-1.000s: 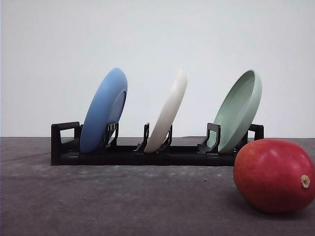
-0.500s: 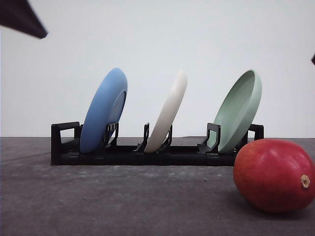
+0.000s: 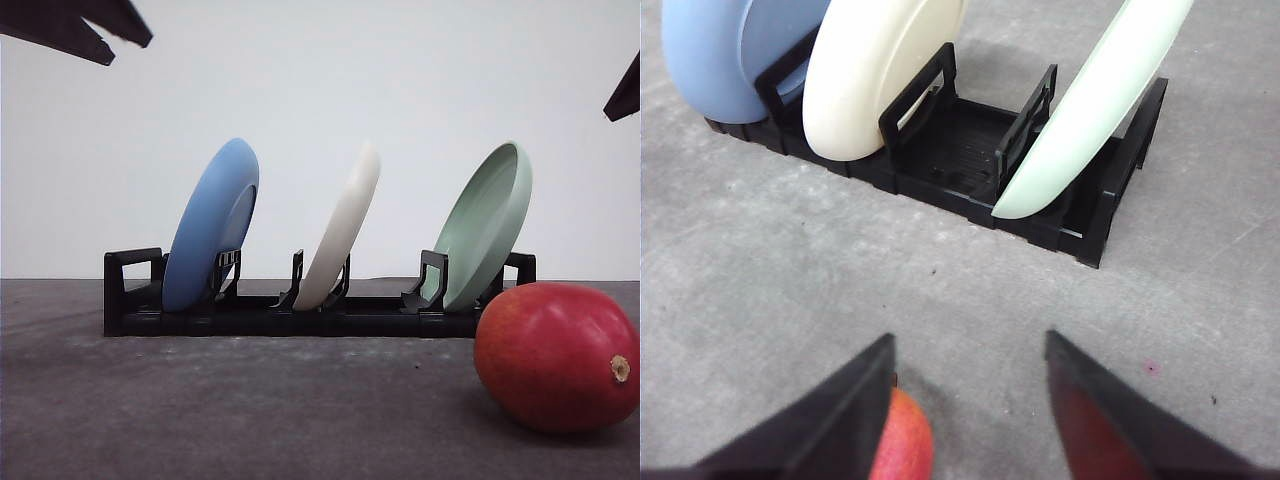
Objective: Place pomegranate in white plate
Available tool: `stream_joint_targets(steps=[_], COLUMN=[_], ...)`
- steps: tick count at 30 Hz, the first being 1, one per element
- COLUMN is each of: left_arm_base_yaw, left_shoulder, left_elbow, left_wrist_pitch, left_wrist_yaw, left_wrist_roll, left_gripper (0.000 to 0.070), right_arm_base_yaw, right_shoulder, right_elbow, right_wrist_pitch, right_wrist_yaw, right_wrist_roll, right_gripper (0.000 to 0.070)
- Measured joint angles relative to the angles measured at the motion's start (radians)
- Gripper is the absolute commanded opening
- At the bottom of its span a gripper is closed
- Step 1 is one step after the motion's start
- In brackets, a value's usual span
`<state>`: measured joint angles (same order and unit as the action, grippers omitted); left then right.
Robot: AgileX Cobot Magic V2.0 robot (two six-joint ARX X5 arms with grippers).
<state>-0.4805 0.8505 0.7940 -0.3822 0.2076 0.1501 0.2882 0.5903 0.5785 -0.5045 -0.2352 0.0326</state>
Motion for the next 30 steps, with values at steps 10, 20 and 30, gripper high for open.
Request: stream_joint_targets(steps=[10,20,30], left_arm_base_yaw=[-0.137,-0.236,-0.285], left_shoulder=[0.073,0.312,0.568], left_elbow=[0.0,0.0,0.055], left_wrist_pitch=[0.136,0.409,0.574], left_wrist_yaw=[0.001,-0.09,-0.229], left_wrist_roll=[0.0,-0.007,-0.097], left_gripper=[0.0386,0.0376,0.0375], right_arm_base_yaw=[0.0,0.0,0.0], right_shoulder=[-0.001,-0.001,-0.001], right_elbow=[0.0,0.0,0.0], right_wrist_pitch=[0.055,0.076,0.076], right_wrist_yaw=[-0.005,-0.005,-0.005], right_wrist_roll=[0.0,0.001,0.001], right_gripper=[0.0331,0.0331,0.0331])
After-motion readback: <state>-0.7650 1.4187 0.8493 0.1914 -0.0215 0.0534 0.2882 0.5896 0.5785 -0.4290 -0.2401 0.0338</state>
